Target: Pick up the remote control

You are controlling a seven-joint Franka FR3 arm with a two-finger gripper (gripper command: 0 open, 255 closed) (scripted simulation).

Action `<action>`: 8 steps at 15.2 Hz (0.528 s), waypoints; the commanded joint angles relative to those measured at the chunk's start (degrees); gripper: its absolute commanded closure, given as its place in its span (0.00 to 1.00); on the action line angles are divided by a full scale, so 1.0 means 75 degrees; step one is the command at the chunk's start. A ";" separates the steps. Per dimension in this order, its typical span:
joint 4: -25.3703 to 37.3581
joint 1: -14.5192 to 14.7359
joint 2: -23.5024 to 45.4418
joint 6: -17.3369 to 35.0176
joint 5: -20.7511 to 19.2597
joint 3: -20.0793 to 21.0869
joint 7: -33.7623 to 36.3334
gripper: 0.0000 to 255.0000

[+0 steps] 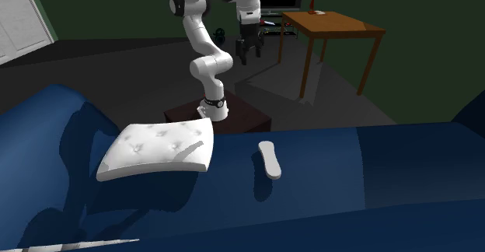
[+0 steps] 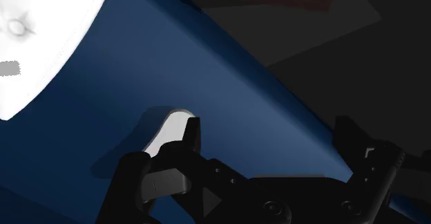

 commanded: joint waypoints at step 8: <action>-0.0608 -0.0337 0.1158 0.1954 0.0031 0.0250 0.0923 0.00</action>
